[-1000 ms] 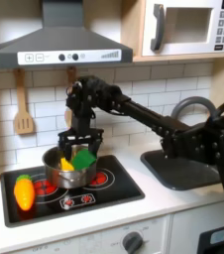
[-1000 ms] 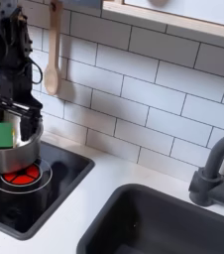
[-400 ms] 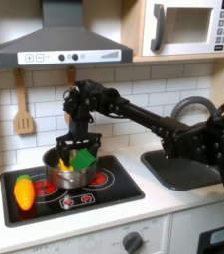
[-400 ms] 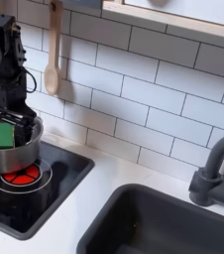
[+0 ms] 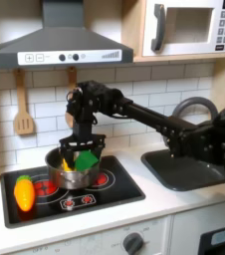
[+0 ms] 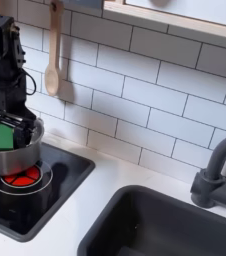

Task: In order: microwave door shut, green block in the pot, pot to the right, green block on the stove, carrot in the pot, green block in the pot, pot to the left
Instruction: 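Put the green block in the pot, then drag the pot to the right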

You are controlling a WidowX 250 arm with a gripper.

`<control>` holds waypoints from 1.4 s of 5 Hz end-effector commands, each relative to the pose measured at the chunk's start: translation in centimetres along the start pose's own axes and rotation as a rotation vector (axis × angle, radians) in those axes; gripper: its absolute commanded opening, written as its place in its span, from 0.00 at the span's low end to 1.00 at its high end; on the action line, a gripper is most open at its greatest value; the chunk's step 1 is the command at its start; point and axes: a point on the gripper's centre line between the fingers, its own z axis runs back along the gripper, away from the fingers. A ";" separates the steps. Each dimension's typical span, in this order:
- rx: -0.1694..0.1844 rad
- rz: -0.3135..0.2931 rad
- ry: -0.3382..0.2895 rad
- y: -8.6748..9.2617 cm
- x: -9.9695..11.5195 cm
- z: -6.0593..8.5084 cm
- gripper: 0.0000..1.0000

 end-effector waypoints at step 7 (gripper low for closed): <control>-0.028 -0.058 0.027 -4.4 -2.2 0.0 1.00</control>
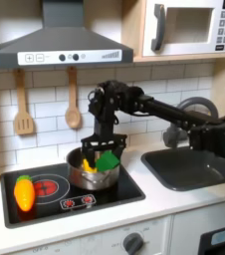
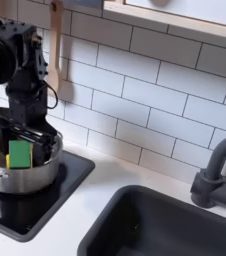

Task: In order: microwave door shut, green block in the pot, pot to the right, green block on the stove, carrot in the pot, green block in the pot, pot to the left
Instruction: 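Drag the pot to the right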

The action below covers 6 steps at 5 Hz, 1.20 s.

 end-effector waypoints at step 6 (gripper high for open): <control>-0.038 -0.055 0.036 -3.0 -2.2 -0.7 1.00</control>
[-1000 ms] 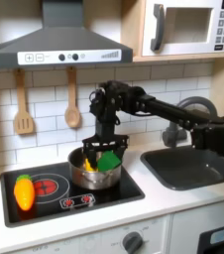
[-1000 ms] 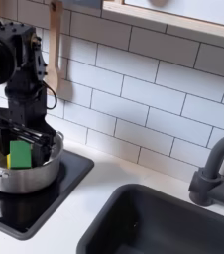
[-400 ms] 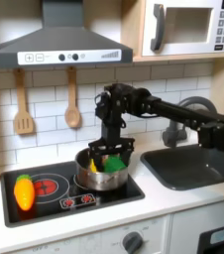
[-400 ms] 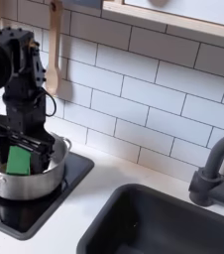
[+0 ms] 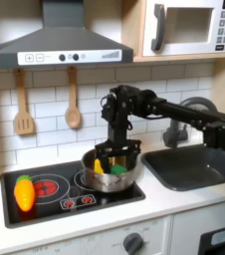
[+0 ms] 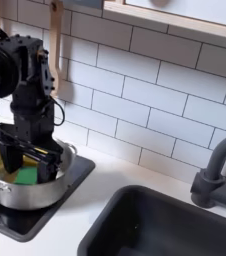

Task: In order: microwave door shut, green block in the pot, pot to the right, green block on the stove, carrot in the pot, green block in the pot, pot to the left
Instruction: 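Drag the pot to the right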

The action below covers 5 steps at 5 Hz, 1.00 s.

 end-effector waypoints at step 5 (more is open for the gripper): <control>-0.025 -0.065 0.017 -3.8 -0.4 -0.5 1.00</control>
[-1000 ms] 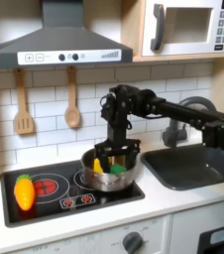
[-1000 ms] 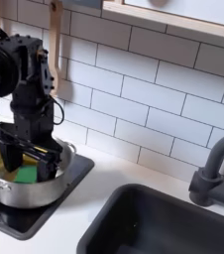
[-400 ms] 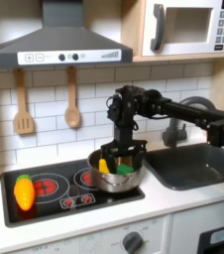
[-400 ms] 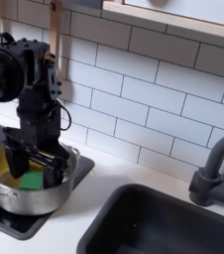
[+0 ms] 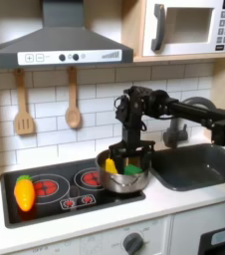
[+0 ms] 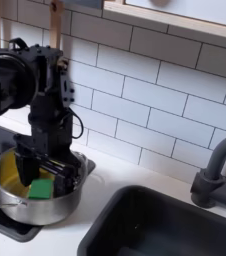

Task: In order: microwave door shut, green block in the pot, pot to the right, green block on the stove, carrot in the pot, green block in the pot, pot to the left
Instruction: 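Drag the pot to the right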

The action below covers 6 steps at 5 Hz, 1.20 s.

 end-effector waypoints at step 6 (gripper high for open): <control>0.013 -0.010 0.005 -2.1 -0.2 -0.1 0.00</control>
